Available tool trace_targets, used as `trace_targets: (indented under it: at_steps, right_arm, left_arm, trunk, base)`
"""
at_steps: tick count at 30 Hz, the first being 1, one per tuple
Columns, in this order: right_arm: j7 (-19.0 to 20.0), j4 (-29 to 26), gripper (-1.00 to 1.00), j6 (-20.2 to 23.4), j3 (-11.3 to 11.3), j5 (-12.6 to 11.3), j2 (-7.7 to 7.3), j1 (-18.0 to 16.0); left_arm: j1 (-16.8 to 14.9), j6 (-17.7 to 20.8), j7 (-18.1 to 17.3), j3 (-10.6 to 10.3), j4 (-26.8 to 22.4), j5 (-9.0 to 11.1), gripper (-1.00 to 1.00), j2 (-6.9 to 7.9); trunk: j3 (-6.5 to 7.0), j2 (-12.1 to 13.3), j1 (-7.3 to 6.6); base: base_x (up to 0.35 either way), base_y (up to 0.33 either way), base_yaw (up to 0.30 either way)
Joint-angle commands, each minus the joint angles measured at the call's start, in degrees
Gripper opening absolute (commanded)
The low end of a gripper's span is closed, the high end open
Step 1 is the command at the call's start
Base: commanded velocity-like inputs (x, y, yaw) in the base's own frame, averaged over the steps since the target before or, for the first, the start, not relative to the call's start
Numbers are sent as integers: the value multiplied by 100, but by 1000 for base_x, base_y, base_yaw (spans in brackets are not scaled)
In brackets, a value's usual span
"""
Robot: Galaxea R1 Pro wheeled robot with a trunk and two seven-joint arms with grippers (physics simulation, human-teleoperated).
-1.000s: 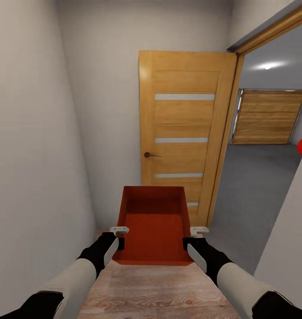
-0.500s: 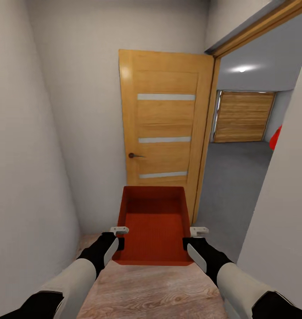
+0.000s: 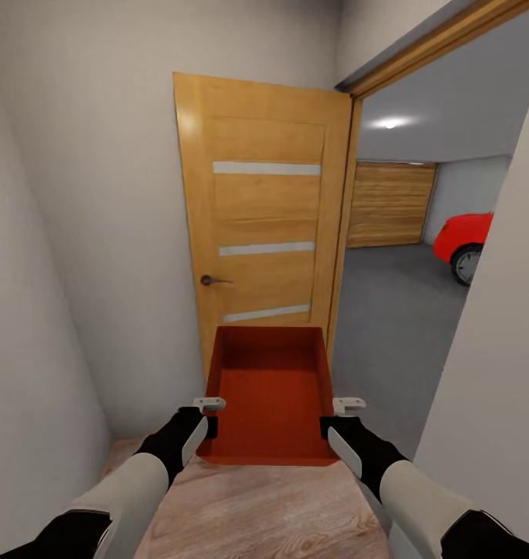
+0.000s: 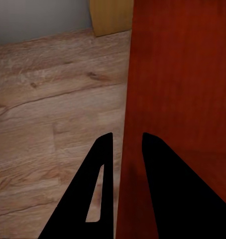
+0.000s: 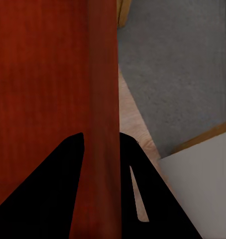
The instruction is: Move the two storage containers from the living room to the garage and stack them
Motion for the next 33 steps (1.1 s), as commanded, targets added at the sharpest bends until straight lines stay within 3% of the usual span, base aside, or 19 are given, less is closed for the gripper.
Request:
trace_targets:
  at_steps: [1,22,33]
  right_arm:
    - [-50,-21,-100,42,-64,123,-1,-14]
    - [-50,-21,-100,42,-64,123,-1,-14]
    - [-50,-21,-100,42,-64,123,-4,-14]
  left_arm:
    - [6,70,117,-21,-7,-167,-100,-1]
    - [6,69,117,-24,-14,-167,-100,-1]
    - [6,62,117,-17,-15,-167,-100,-1]
  trunk:
    - [-10,-9,5]
    - [-10,-9,5]
    - [-10,-9,5]
  base:
    - [294,150,-241]
    - [291,119,-242]
    - [42,5,-88]
